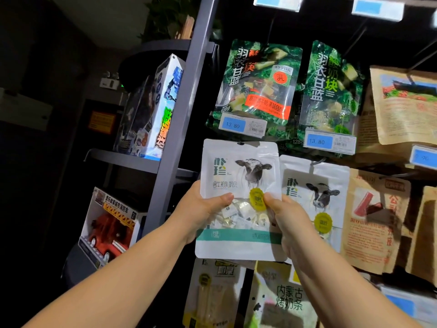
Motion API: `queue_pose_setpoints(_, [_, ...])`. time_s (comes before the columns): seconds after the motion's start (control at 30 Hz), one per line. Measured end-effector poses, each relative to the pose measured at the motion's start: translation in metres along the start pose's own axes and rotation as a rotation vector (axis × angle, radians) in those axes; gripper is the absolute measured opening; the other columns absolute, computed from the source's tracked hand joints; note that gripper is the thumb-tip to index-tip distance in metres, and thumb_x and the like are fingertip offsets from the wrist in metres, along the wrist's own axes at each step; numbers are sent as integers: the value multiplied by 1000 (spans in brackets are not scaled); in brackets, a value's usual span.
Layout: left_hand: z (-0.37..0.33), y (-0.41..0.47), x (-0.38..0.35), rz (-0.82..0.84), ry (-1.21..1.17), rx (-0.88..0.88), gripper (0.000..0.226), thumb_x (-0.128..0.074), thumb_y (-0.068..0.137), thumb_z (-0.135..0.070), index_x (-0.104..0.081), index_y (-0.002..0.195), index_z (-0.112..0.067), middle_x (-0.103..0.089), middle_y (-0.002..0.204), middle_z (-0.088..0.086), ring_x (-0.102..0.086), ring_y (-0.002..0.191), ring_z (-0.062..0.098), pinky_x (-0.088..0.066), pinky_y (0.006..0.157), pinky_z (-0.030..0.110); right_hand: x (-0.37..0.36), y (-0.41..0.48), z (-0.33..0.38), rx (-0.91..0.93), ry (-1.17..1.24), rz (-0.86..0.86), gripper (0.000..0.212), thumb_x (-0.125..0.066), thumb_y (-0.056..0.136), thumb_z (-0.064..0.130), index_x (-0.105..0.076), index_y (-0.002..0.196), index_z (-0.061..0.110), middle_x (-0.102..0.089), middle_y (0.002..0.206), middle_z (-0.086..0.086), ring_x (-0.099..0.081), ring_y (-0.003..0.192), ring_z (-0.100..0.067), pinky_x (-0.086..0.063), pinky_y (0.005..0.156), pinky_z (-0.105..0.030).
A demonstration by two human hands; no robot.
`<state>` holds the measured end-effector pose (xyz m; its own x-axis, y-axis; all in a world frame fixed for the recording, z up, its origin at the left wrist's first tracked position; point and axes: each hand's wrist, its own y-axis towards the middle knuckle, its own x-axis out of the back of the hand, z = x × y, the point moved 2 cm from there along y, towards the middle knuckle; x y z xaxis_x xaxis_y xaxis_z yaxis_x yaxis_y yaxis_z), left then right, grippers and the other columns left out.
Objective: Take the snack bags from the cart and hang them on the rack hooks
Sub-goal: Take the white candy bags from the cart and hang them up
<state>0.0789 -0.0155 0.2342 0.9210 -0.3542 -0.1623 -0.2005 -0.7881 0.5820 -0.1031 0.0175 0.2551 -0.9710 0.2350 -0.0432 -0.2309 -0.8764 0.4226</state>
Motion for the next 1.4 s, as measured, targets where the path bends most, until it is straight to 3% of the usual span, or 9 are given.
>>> queue_pose_setpoints(0.1, [5,1,-1,-23,-13,-11,59,-83,70,-20,-56,122,-13,-71,112,9,-69,98,32,-55,84,53,3,0,1,9,-29,6,12,-56,98,18,-67,96,12,-72,70,4,-65,64,-11,-49,63,-27])
queue_pose_setpoints(0.23, [6,2,-1,-44,6,-41,51,-79,75,-17,-57,121,-15,-72,108,5,-71,95,28,-57,78,46,5,1,5,12,-46,4,13,-58,97,19,-69,96,13,-76,88,-2,-70,91,-22,-53,86,-39])
queue_pose_setpoints(0.37, [2,7,-1,-54,-6,3,42,-74,79,-11,-58,118,-14,-74,102,6,-73,86,26,-58,64,36,2,6,6,2,-45,12,12,-57,98,18,-65,89,15,-68,76,4,-60,72,-11,-45,68,-26])
queue_pose_setpoints(0.6, [-2,26,7,-74,110,106,37,-74,82,-19,-60,117,-15,-74,100,8,-73,79,24,-55,55,29,-5,22,5,-119,-83,-32,23,-56,98,23,-55,76,15,-54,66,-1,-47,64,-18,-35,60,-31])
queue_pose_setpoints(0.77, [4,43,16,-108,225,140,36,-76,81,-21,-64,114,-18,-74,99,3,-72,88,24,-58,73,36,-10,33,-1,-218,-147,-51,31,-55,98,23,-47,69,13,-45,65,-4,-38,61,-18,-32,61,-30])
queue_pose_setpoints(0.93, [10,59,25,-119,318,147,29,-75,82,-20,-65,109,-19,-73,100,4,-69,78,16,-53,63,26,-17,36,-3,-241,-274,6,30,-68,88,34,-54,98,9,-53,116,-15,-56,105,-35,-44,98,-49])
queue_pose_setpoints(1.07, [21,75,34,-169,419,169,41,-79,76,-24,-64,113,-19,-73,101,1,-68,88,20,-55,77,35,-22,43,-13,-211,-280,89,85,-78,66,39,-43,137,9,-55,131,-15,-56,111,-31,-48,86,-43])
queue_pose_setpoints(1.27, [42,83,35,-287,480,171,50,-79,77,-24,-51,117,-13,-65,110,2,-62,98,19,-51,82,32,-24,40,-24,-210,-370,116,81,-75,81,29,-31,147,15,-46,145,-13,-54,110,-28,-45,82,-37])
queue_pose_setpoints(1.4, [44,74,23,-393,577,160,63,-76,80,-28,-35,126,-16,-52,124,7,-53,100,21,-45,81,33,-23,39,-25,-184,-519,91,89,-71,85,34,-16,154,20,-42,147,-9,-49,118,-28,-45,96,-43])
